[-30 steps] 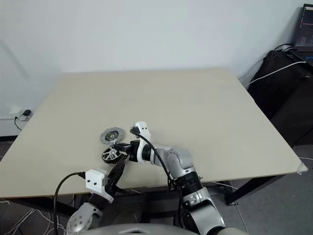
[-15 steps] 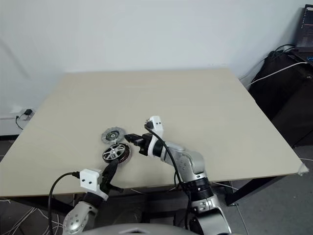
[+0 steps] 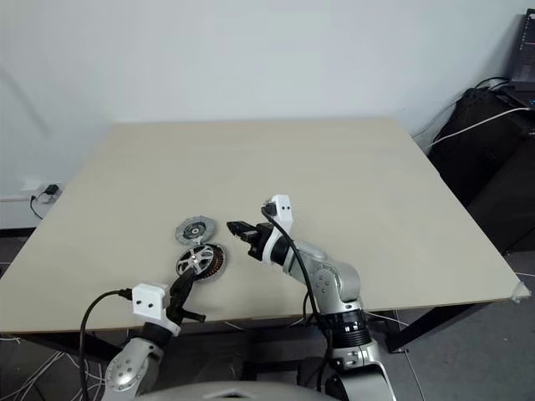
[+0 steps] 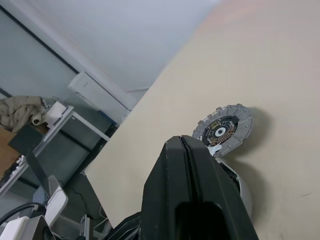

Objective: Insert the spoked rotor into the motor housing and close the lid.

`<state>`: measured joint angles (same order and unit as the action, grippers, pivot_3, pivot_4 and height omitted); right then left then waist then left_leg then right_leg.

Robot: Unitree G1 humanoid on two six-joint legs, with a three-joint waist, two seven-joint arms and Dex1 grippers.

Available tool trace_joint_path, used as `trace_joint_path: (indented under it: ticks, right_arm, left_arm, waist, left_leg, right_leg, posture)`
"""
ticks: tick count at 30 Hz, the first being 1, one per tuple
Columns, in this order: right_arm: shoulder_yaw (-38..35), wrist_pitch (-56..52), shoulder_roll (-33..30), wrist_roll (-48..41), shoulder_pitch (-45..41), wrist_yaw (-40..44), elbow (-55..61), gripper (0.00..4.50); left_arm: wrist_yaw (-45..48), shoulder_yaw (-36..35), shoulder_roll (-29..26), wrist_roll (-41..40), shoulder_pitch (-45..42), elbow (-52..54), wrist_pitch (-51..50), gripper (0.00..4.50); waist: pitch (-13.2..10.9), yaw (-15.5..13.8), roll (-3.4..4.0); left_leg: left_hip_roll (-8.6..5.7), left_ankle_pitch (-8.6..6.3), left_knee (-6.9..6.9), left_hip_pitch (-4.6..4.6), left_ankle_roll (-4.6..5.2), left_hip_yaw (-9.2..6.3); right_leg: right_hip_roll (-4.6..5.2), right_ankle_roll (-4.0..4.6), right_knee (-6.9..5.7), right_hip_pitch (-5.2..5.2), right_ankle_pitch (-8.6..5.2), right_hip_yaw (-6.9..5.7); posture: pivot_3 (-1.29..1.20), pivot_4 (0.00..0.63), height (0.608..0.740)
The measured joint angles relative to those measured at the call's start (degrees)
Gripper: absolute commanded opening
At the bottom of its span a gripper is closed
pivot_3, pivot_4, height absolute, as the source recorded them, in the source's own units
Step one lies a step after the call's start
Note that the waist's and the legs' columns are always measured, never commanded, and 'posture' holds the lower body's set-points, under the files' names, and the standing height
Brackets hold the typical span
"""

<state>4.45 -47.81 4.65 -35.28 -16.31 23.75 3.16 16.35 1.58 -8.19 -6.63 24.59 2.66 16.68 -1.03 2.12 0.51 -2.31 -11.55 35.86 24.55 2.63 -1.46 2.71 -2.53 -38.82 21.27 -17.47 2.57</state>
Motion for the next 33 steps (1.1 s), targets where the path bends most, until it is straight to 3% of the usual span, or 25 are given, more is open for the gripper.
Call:
trace_joint_path:
  ticks: [25, 32, 33]
  right_arm:
    - [-0.3, 0.0, 0.1, -0.6, 0.0, -0.9, 0.0, 0.02]
    - [-0.4, 0.1, 0.1, -0.9, 0.0, -1.3, 0.0, 0.02]
    - [-0.4, 0.2, 0.1, -0.9, 0.0, -1.3, 0.0, 0.01]
  left_arm:
    - [-0.8, 0.2, -1.3, 0.7, -2.4, 5.0, -9.0, 0.00]
    - [1.8, 1.3, -2.0, -0.8, 1.2, 9.1, -9.0, 0.00]
    - [1.8, 1.3, -2.0, -0.9, 2.0, 9.8, -9.1, 0.18]
  waist:
    - [0.0, 0.0, -0.01]
    - [0.0, 0.1, 0.00]
    - [0.0, 0.1, 0.00]
  left_leg:
    - [0.00, 0.00, 0.00, 0.00, 0.00, 0.00]
    - [0.00, 0.00, -0.02, 0.01, -0.01, 0.01]
    - [0.00, 0.00, -0.02, 0.01, -0.01, 0.00]
  right_leg:
    - [-0.01, 0.00, 0.00, 0.00, 0.00, 0.00]
    - [0.01, 0.06, 0.02, 0.02, -0.04, 0.03]
    - [0.03, 0.08, 0.02, 0.02, -0.04, 0.03]
  posture:
    - [0.00, 0.000, 0.740]
    - [0.00, 0.000, 0.740]
    - [0.00, 0.000, 0.740]
